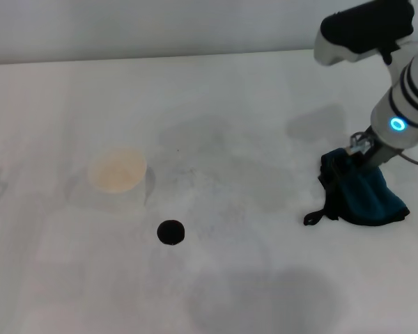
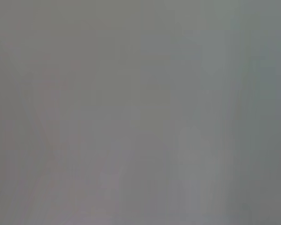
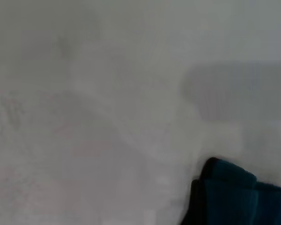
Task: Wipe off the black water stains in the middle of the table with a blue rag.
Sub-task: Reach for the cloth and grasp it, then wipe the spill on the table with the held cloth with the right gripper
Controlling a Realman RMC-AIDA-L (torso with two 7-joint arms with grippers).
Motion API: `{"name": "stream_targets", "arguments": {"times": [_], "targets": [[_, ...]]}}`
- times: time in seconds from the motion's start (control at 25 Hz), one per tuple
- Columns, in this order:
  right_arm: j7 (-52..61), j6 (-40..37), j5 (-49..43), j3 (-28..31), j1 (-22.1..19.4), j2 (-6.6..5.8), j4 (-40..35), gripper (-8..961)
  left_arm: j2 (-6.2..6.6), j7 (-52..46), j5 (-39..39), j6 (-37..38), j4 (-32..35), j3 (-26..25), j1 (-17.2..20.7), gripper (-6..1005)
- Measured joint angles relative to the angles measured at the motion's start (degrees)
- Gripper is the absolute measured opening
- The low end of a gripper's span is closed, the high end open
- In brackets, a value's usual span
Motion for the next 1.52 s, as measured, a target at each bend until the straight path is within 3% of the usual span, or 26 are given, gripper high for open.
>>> {"name": "stream_targets", "arguments": {"times": [0.28,0.64,0.88,1.08,1.4,1.52], "targets": [[-0.2,-3.5,-2.5,-0.4,1.6,0.0,7.5,742,-0.14,0.0,0.5,0.0,0.0,0.0,0.2,879],[-0.7,-5.1,-3.1,-0.4,2.1,-0.01,10.8,735,-0.16,0.0,0.8,0.1,0.1,0.0,0.2,879],[-1.2,-5.4,-3.2,-0.6,2.4,0.0,11.0,530,-0.1,0.0,0.8,0.1,0.1,0.0,0.0,879],[-1.7,-5.8,-3.1,-1.8,2.8,0.04,11.1,286,-0.07,0.0,0.7,0.1,0.0,-0.1,0.0,880],[-1.7,-6.7,-2.4,-2.6,3.2,0.38,11.9,81,-0.07,0.0,0.5,0.1,-0.3,-0.1,-0.1,880],[-1.8,-6.8,-1.1,-3.5,3.4,0.5,12.0,71,-0.07,0.0,0.5,0.1,-0.3,-0.1,-0.1,880]]}}
